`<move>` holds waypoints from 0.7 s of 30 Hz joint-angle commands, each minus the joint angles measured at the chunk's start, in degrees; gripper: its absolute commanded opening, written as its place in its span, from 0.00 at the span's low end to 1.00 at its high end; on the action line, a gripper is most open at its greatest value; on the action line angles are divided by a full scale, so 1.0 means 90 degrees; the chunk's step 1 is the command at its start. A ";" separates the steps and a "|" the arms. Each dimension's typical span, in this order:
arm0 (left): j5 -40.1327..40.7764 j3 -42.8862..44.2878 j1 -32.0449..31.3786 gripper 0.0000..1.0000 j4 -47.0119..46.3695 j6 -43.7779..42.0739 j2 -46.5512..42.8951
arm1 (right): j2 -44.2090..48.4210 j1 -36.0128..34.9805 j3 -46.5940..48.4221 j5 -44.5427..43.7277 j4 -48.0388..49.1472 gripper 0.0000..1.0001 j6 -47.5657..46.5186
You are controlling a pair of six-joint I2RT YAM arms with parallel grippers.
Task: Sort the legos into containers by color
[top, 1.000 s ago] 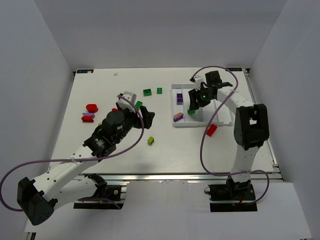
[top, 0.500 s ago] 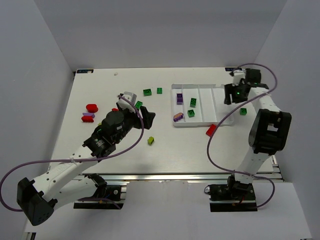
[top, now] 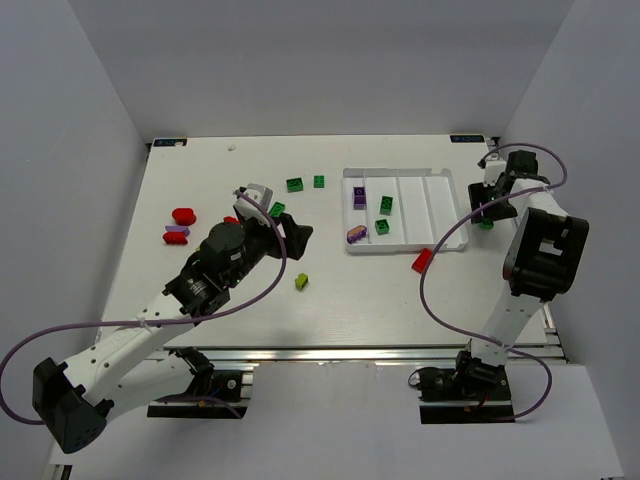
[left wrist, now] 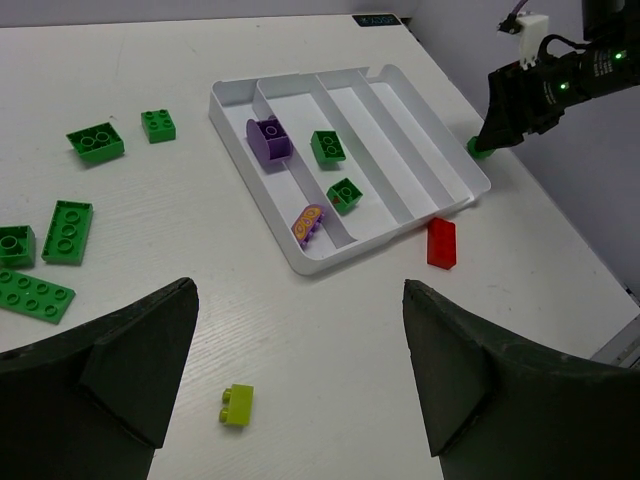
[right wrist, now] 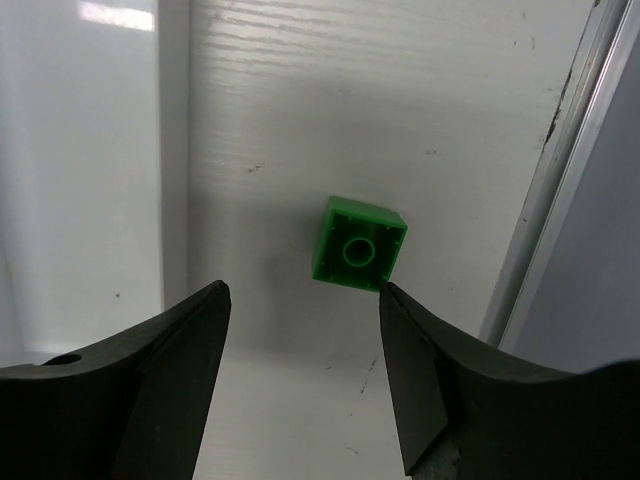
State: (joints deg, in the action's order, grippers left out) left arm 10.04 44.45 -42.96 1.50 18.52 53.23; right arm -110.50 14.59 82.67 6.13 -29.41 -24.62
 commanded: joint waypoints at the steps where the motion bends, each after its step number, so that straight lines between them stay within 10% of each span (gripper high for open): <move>1: -0.0081 -0.0046 0.0008 0.93 -0.0078 0.0032 -0.0163 | -0.0202 0.0029 0.0189 -0.0397 0.0162 0.67 0.0040; 21: 0.0046 -0.0075 0.0008 0.93 -0.0078 -0.0007 -0.0104 | -0.0877 0.0097 0.0482 -0.0652 0.0357 0.47 0.0148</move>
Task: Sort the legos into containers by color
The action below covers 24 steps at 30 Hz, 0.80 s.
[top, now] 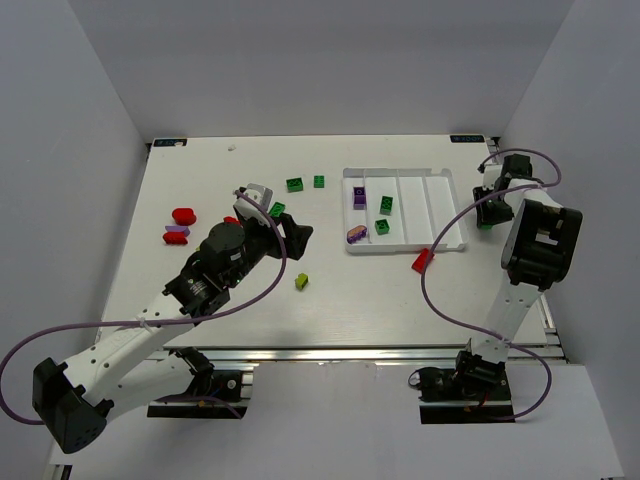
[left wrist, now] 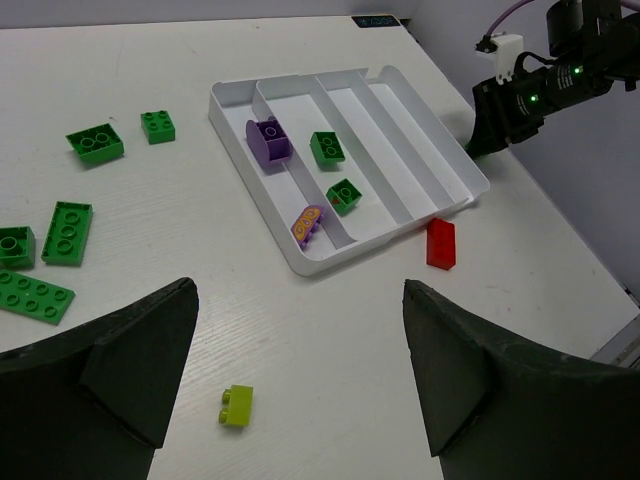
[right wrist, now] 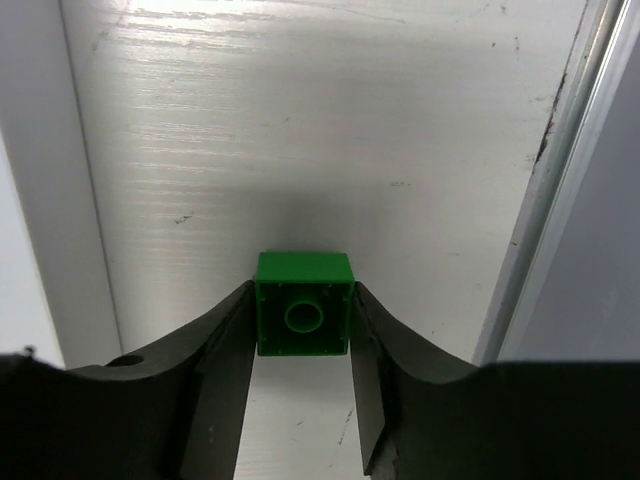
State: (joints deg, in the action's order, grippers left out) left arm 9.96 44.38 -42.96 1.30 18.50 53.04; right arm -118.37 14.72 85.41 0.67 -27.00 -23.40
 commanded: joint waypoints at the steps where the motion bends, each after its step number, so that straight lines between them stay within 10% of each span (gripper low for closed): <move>1: 0.0056 -0.0058 0.0008 0.93 -0.0057 -0.0005 -0.0082 | 0.0007 0.0083 0.0159 -0.0016 0.0090 0.43 0.0002; 12: 0.0144 -0.0097 0.0017 0.93 -0.0086 -0.0044 -0.0092 | 0.1929 0.0093 -0.0925 0.1661 0.0872 0.00 -0.0135; 17: 0.0329 -0.0117 0.0008 0.93 -0.0076 -0.0142 -0.0053 | 0.2760 -0.0355 -0.1052 0.3780 0.0453 0.00 -0.0222; 24: 0.0485 -0.0156 0.0027 0.93 -0.0096 -0.0268 0.0093 | 0.2440 -0.2318 -0.0731 0.3189 0.0002 0.00 -0.0116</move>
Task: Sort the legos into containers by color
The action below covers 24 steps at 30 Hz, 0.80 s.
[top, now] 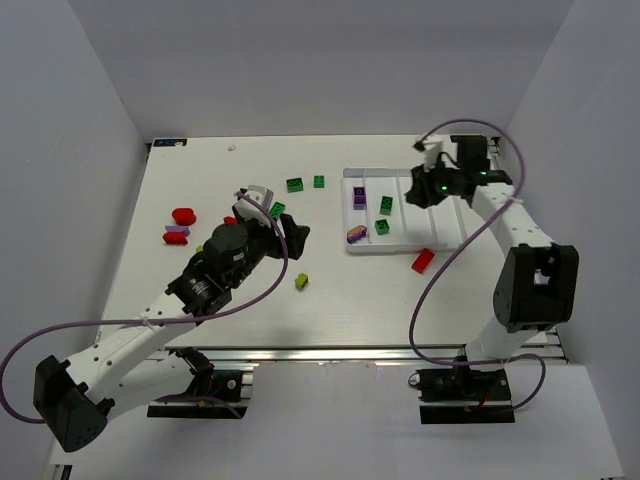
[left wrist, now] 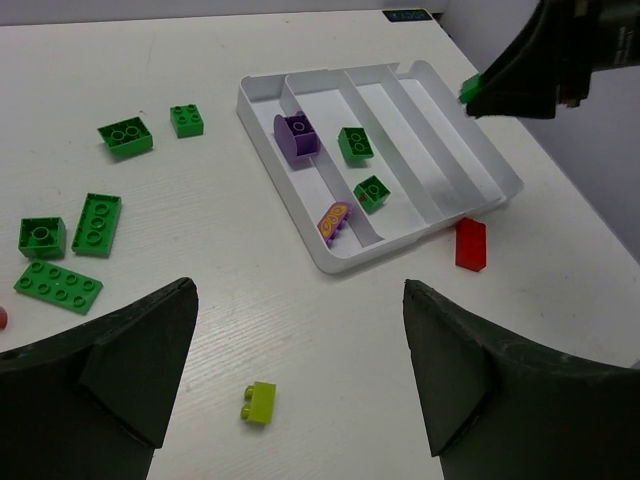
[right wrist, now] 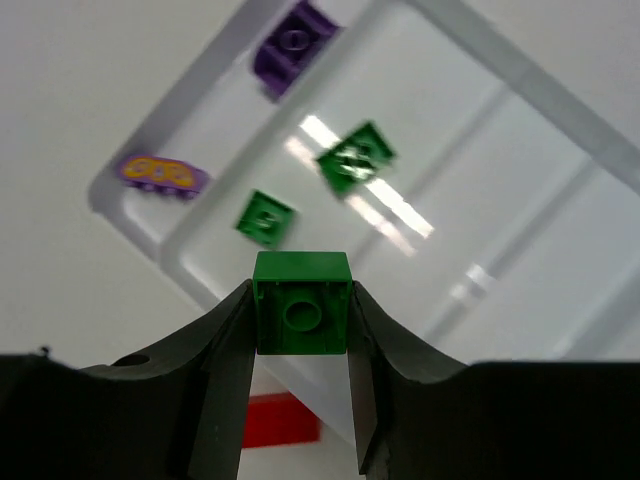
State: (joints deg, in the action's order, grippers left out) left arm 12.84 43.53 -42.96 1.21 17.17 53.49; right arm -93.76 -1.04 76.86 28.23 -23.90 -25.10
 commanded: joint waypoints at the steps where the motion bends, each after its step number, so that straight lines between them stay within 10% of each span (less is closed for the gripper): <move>1: 0.0175 -0.0071 0.0027 0.93 -0.0086 -0.0150 0.0062 | -0.0518 -0.0800 0.0336 -0.0087 -0.0342 0.00 0.0113; 24: 0.0263 -0.0071 0.0027 0.93 -0.0066 -0.0296 0.0404 | -0.1947 -0.1369 0.1040 -0.1545 -0.0626 0.61 0.0162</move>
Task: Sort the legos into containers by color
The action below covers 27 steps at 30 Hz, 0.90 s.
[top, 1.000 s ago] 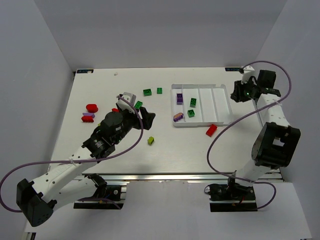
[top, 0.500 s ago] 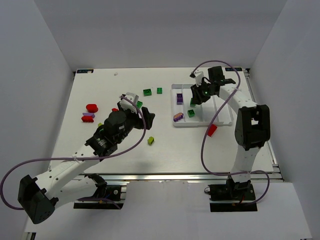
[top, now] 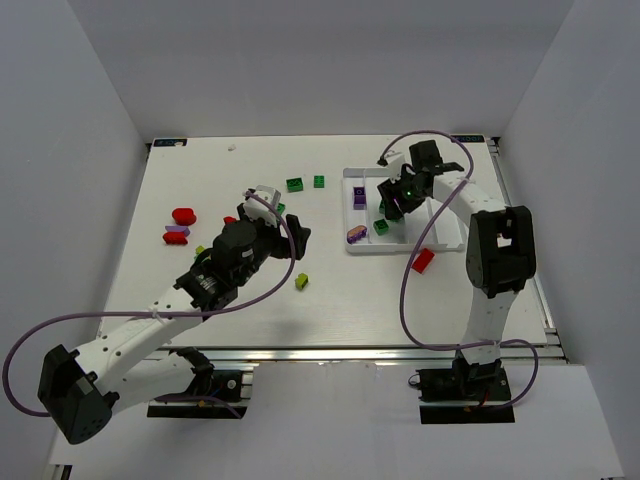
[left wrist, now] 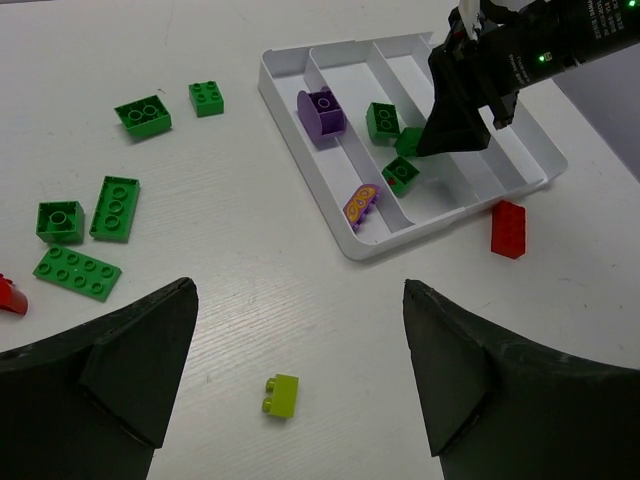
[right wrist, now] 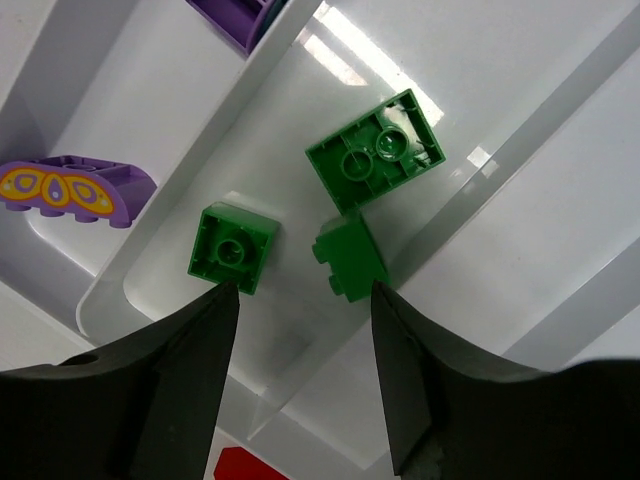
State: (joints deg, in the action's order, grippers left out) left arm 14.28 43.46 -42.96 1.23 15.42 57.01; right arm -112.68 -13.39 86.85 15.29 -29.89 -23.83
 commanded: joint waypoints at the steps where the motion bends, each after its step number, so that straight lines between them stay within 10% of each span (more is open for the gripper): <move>1: 0.0131 -0.0064 0.0018 0.93 -0.0059 -0.0112 0.0022 | 0.0205 0.0003 -0.0089 -0.0126 0.0040 0.62 0.0021; 9: -0.0228 -0.0073 0.0066 0.90 0.0000 -0.0394 0.0149 | 0.1647 0.0003 -0.0372 0.0380 -0.0068 0.62 0.0138; 12: -0.0337 -0.0073 0.0125 0.84 -0.0010 -0.0434 0.0247 | 0.2467 0.0003 -0.0557 0.0985 0.0000 0.83 0.0255; 20: -0.0660 0.0278 0.0301 0.18 0.0555 -0.0795 0.0989 | 0.4488 0.0003 -0.2089 0.3407 0.0213 0.88 -0.0290; 24: -0.0678 0.0405 0.0320 0.21 0.0829 -0.0825 0.1320 | 0.5887 0.0169 -0.3154 0.3731 0.0916 0.82 -0.0565; 27: -0.1088 0.0561 0.0320 0.41 0.1083 -0.0552 0.1623 | 0.6659 0.0325 -0.3721 0.3887 0.1239 0.67 -0.0302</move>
State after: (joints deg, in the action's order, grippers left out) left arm 8.08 45.47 -40.23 8.14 9.15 70.81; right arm -57.95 -11.66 55.46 45.28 -25.52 -26.70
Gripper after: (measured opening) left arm 0.385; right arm 0.695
